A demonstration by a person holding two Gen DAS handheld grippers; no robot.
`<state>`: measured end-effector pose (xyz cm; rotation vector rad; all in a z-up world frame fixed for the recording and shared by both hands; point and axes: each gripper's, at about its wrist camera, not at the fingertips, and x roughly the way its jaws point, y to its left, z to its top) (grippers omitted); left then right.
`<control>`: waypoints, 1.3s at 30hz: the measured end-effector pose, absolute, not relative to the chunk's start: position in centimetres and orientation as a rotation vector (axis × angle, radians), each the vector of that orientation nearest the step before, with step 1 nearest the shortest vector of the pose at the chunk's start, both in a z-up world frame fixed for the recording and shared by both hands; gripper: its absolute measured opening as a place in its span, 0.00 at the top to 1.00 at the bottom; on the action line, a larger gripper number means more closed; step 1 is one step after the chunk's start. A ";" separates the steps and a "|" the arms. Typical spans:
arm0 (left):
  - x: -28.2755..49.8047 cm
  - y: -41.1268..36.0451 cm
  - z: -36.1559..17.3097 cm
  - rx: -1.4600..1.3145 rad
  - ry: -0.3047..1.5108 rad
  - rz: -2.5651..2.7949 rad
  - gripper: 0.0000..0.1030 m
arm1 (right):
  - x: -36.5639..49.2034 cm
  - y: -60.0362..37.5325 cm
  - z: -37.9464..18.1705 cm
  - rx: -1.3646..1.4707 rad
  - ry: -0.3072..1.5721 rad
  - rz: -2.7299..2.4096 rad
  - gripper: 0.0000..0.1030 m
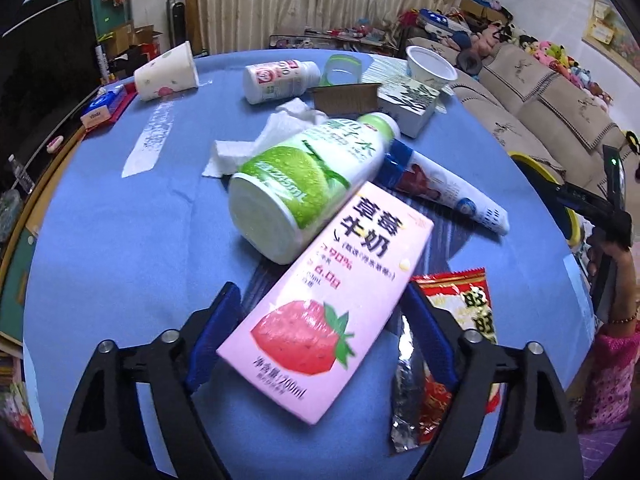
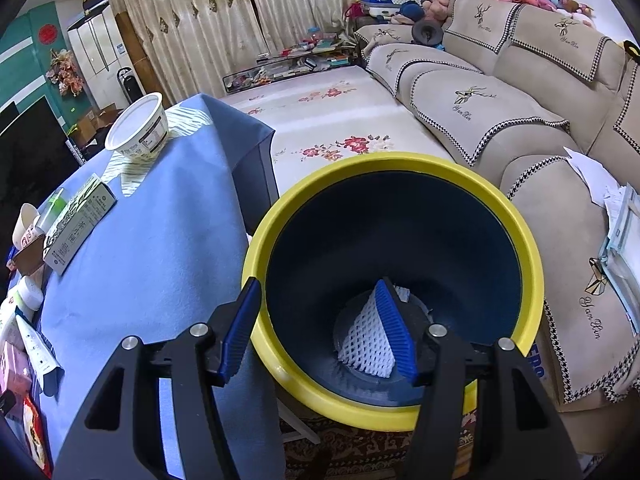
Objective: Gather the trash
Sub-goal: 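Grasp the pink strawberry milk carton with the left gripper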
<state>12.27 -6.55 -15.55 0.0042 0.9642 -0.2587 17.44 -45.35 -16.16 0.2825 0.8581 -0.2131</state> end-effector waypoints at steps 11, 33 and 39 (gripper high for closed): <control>12.0 -8.0 -15.2 0.005 0.960 -0.330 0.35 | 17.4 -44.8 -16.7 0.287 0.866 -0.195 0.44; 11.6 -11.2 -11.3 0.088 0.835 -0.391 0.49 | 16.0 -44.7 -16.4 0.322 0.845 -0.168 0.42; 11.0 -13.3 -8.3 0.104 0.780 -0.432 0.49 | 14.0 -45.4 -15.3 0.322 0.813 -0.200 0.42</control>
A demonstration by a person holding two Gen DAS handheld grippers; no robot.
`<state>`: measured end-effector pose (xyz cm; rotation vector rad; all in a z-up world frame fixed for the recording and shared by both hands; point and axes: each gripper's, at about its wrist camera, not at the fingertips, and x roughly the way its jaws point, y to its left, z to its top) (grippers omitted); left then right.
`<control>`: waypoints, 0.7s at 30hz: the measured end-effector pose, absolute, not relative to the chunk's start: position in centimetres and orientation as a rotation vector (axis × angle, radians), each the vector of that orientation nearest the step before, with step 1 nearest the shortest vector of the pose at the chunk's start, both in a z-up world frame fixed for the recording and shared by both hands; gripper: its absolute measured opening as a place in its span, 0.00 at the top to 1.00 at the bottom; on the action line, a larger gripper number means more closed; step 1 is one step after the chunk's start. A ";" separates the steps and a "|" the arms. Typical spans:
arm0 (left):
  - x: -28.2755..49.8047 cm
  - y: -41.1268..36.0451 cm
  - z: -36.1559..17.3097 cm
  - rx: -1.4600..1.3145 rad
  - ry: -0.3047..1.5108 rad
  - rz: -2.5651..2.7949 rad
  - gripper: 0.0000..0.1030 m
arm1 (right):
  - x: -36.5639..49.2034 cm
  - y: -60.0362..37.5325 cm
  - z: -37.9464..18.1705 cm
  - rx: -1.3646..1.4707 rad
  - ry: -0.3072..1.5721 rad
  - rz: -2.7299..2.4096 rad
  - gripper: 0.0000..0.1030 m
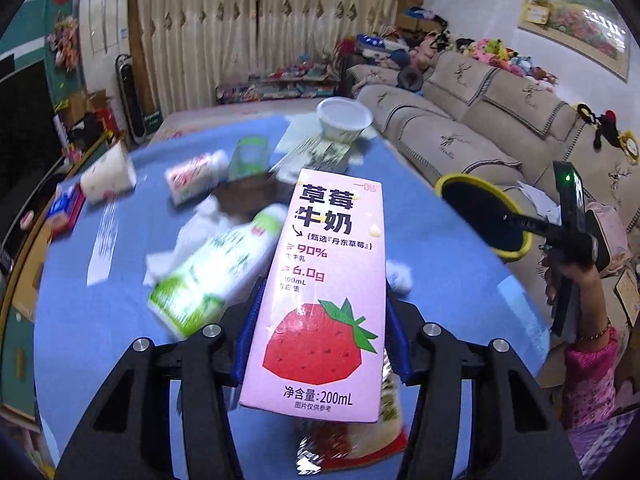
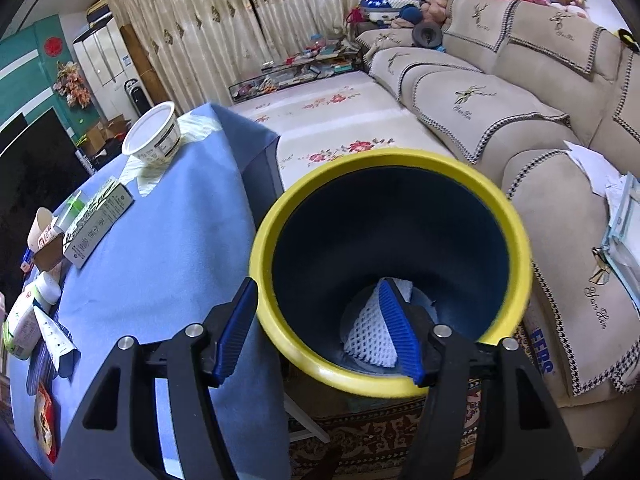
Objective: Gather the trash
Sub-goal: 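Grasp the pink strawberry milk carton with the left gripper, then carry the pink carton over the bin and release it with the left gripper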
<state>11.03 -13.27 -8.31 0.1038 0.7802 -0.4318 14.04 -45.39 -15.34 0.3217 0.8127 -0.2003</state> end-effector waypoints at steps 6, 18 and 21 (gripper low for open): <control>12.3 -18.2 -7.0 0.144 0.761 -0.513 0.49 | 11.7 -47.0 -14.1 0.319 0.768 -0.269 0.41; 16.0 -34.6 -7.5 0.252 0.851 -0.766 0.49 | 7.7 -51.5 -14.4 0.331 0.729 -0.409 0.38; 16.9 -38.3 -8.3 0.285 0.872 -0.794 0.49 | 6.9 -52.7 -14.7 0.356 0.719 -0.430 0.38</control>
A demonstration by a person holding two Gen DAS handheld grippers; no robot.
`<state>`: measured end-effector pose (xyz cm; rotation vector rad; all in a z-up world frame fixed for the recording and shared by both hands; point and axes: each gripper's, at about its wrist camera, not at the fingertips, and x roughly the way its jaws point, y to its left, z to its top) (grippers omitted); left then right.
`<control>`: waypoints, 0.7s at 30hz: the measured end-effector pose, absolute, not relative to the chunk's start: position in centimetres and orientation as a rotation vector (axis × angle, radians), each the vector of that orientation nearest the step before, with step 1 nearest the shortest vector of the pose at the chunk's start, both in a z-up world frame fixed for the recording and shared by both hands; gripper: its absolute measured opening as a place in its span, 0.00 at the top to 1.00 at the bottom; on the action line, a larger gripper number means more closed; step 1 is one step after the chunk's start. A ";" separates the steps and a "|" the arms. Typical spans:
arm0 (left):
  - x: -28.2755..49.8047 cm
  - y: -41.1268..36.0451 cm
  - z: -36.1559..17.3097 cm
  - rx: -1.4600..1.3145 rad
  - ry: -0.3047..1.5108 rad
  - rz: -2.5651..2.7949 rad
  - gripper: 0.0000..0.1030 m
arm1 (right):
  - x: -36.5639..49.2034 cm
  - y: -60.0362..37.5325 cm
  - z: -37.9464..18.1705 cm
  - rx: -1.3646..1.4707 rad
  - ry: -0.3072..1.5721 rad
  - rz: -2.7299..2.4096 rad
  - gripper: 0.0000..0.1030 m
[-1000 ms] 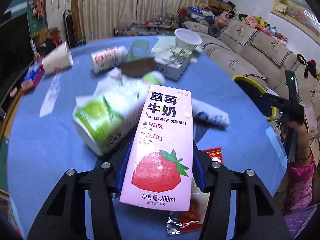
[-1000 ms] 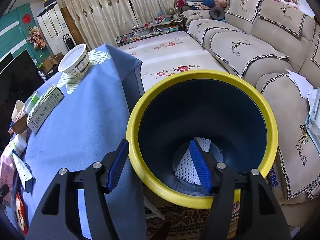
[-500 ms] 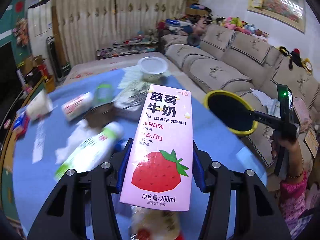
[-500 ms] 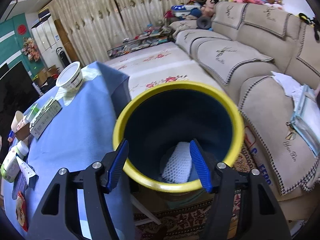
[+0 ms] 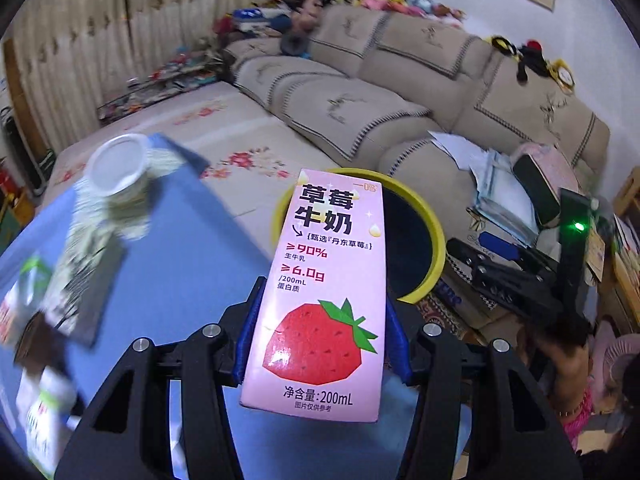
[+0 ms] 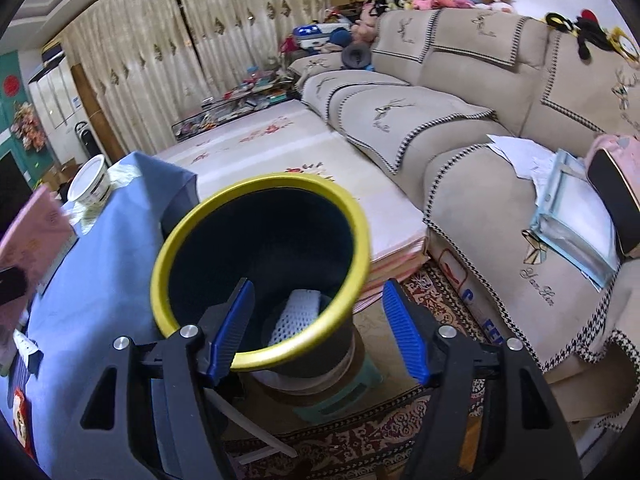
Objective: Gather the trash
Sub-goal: 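Carry the pink carton over the bin and release it with the left gripper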
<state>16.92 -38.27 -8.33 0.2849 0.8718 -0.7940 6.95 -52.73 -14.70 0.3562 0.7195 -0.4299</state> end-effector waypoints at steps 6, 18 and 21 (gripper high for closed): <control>19.9 -45.3 -11.3 0.373 0.922 -0.800 0.49 | 6.2 -54.2 -15.5 0.374 0.723 -0.457 0.38; 23.6 -50.5 -15.5 0.396 1.013 -0.762 0.42 | 6.3 -55.6 -16.9 0.396 0.751 -0.472 0.37; 23.2 -49.8 -14.7 0.382 1.002 -0.762 0.34 | 6.3 -55.4 -16.8 0.391 0.750 -0.470 0.37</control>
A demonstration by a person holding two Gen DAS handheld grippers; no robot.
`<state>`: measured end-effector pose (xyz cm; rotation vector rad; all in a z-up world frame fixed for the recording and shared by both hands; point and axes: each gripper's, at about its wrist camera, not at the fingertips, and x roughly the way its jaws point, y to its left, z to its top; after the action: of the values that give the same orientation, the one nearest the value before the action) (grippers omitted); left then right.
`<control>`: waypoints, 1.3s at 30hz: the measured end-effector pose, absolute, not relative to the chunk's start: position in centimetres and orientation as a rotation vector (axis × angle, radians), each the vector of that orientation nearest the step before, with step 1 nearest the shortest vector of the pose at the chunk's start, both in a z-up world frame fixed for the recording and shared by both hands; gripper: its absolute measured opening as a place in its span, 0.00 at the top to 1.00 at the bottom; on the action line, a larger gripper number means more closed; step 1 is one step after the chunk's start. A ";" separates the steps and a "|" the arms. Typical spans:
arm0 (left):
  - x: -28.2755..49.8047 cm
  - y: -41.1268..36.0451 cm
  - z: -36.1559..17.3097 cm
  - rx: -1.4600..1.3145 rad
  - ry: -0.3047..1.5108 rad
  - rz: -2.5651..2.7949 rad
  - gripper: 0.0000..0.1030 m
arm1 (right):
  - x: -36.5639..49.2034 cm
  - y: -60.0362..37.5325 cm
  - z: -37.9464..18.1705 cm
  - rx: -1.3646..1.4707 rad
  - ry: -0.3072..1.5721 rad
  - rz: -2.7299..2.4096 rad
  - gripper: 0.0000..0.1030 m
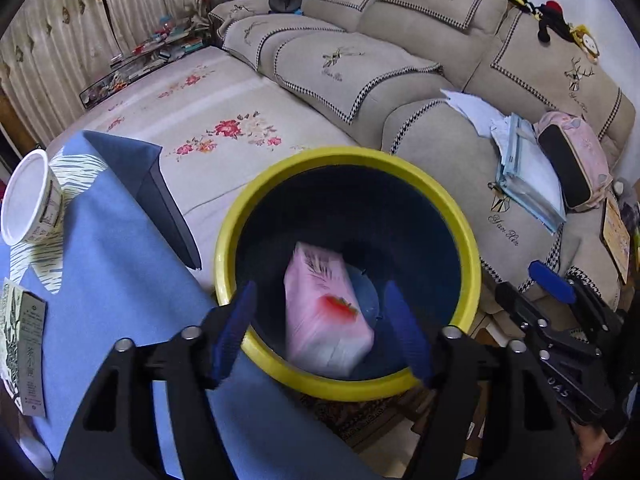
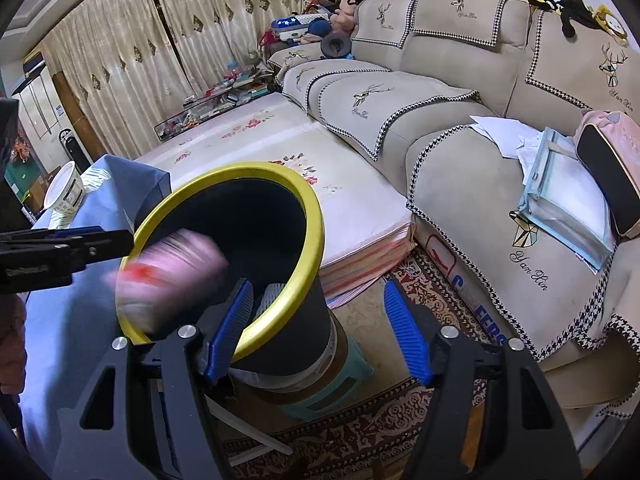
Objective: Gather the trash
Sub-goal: 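Carry the pink carton over the bin and release it with the left gripper, then grasp the white tube with the right gripper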
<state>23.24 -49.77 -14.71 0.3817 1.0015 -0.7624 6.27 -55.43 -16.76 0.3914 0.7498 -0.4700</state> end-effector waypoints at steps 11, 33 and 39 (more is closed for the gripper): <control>19.0 -39.7 -5.4 0.228 0.817 -0.771 0.19 | 6.8 -52.1 -15.3 0.341 0.745 -0.414 0.36; 20.1 -0.2 -5.1 -0.084 0.494 -0.037 0.07 | 14.7 -29.0 -11.3 0.137 0.835 0.225 0.36; 22.2 2.5 -8.6 -0.161 0.580 -0.018 0.07 | 16.2 -22.6 -11.6 -0.017 0.863 0.349 0.36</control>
<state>22.18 2.54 -8.61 -0.1609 0.5795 -0.0184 16.15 -22.64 -11.55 -0.0172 0.8633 0.3493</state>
